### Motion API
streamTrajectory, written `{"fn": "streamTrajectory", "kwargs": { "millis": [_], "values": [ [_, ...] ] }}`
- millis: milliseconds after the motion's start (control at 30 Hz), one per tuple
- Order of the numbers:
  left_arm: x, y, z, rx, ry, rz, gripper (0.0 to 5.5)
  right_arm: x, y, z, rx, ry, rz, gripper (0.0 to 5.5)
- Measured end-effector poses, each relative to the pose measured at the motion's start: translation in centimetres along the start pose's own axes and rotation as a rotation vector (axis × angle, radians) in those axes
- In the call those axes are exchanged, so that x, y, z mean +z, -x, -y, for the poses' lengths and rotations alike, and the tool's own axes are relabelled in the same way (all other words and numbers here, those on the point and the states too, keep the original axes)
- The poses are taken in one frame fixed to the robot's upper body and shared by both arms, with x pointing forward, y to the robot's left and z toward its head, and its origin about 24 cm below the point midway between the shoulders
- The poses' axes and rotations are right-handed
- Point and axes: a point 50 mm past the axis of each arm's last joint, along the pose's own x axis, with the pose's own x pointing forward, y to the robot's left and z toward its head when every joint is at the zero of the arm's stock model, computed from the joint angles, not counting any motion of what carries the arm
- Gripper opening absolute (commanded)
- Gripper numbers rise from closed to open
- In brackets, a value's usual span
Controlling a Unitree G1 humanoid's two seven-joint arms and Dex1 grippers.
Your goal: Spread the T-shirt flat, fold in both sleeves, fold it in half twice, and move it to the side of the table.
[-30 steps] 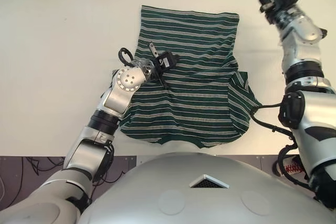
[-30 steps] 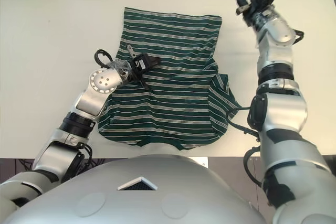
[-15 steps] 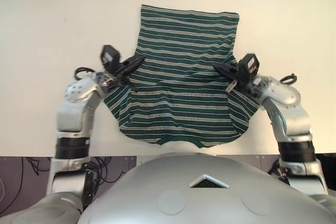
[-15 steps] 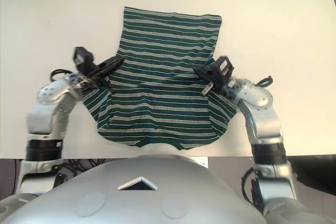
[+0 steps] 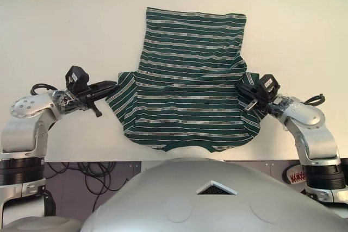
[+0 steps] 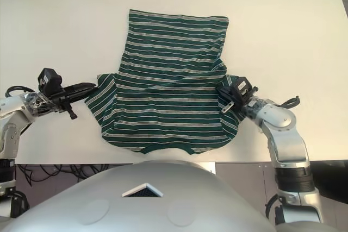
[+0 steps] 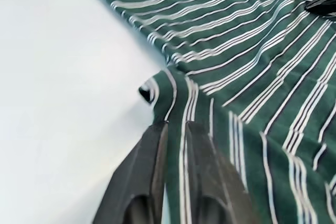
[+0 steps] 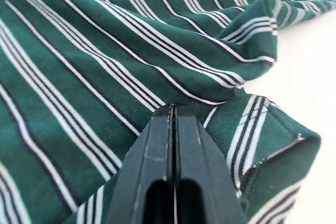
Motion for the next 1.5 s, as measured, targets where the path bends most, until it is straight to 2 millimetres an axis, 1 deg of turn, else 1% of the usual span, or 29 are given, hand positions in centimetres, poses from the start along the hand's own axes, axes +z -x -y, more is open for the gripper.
{"fn": "streamTrajectory", "kwargs": {
  "millis": [67,100,133,167,333,367,400,500,567,700,767,833,933,1000,1067,1133,1167,1233,1267,1367,1500],
  "values": [
    [-0.8,0.0,0.0,-0.019,0.008,-0.029,1.21,-0.4,0.2,0.2,-0.027,0.005,-0.010,0.00],
    [-1.2,0.0,0.0,-0.030,0.016,-0.041,1.42,-0.5,0.4,0.2,-0.039,0.006,-0.013,0.00],
    [-1.5,0.0,-0.1,-0.037,0.025,-0.049,1.50,-0.6,0.6,0.3,-0.053,0.004,-0.015,0.00],
    [-1.7,0.1,-0.1,-0.046,0.028,-0.052,1.71,-0.7,0.8,0.4,-0.064,0.006,-0.012,0.00],
    [-2.1,0.4,-0.2,-0.077,0.031,-0.057,2.54,-0.9,1.0,0.2,-0.076,0.010,-0.007,0.00],
    [-2.1,0.5,-0.3,-0.081,0.028,-0.061,2.60,-0.9,1.1,0.2,-0.077,0.012,-0.008,0.00],
    [-2.2,0.7,-0.2,-0.095,0.032,-0.065,2.79,-1.0,1.1,0.2,-0.081,0.017,-0.009,0.00],
    [-2.5,1.1,0.2,-0.135,0.103,-0.043,2.82,-1.1,1.2,0.1,-0.085,0.019,-0.006,0.00],
    [-2.7,1.2,0.3,-0.157,0.113,-0.048,2.56,-1.1,1.2,0.0,-0.087,0.019,-0.005,0.00],
    [-3.0,1.5,0.5,-0.184,0.113,-0.069,1.83,-1.1,1.3,0.0,-0.093,0.019,-0.005,0.00],
    [-3.1,1.5,0.5,-0.187,0.112,-0.071,1.59,-1.1,1.3,0.0,-0.093,0.019,-0.004,0.00],
    [-3.2,1.3,0.5,-0.193,0.112,-0.073,1.33,-1.1,1.3,-0.1,-0.092,0.020,-0.003,0.00],
    [-3.1,1.0,0.4,-0.191,0.103,-0.081,0.78,-0.8,1.4,-0.3,-0.088,0.029,0.010,0.00],
    [-3.1,0.8,0.5,-0.198,0.101,-0.084,0.58,-0.8,1.5,-0.4,-0.086,0.020,0.019,0.00],
    [-3.0,0.7,0.5,-0.201,0.101,-0.085,0.29,-0.5,1.7,-0.4,-0.087,-0.001,0.048,0.00],
    [-3.0,0.7,0.6,-0.202,0.105,-0.084,0.04,0.9,2.2,-0.3,-0.080,-0.022,0.135,0.00],
    [-3.0,0.7,0.6,-0.202,0.110,-0.083,0.04,1.7,2.4,-0.3,-0.083,-0.032,0.190,0.00],
    [-2.8,0.7,0.7,-0.206,0.120,-0.060,0.04,2.6,2.5,-0.6,-0.072,-0.059,0.260,0.00],
    [-2.4,0.7,0.8,-0.217,0.113,-0.036,0.04,2.9,2.7,-0.6,-0.075,-0.059,0.283,0.00],
    [-0.8,0.8,1.1,-0.253,0.079,0.033,0.04,3.6,2.7,-0.8,-0.074,-0.083,0.351,0.00],
    [1.2,0.3,1.8,-0.312,0.018,0.086,0.04,3.9,2.7,-1.6,-0.028,-0.074,0.373,0.00]
  ]
}}
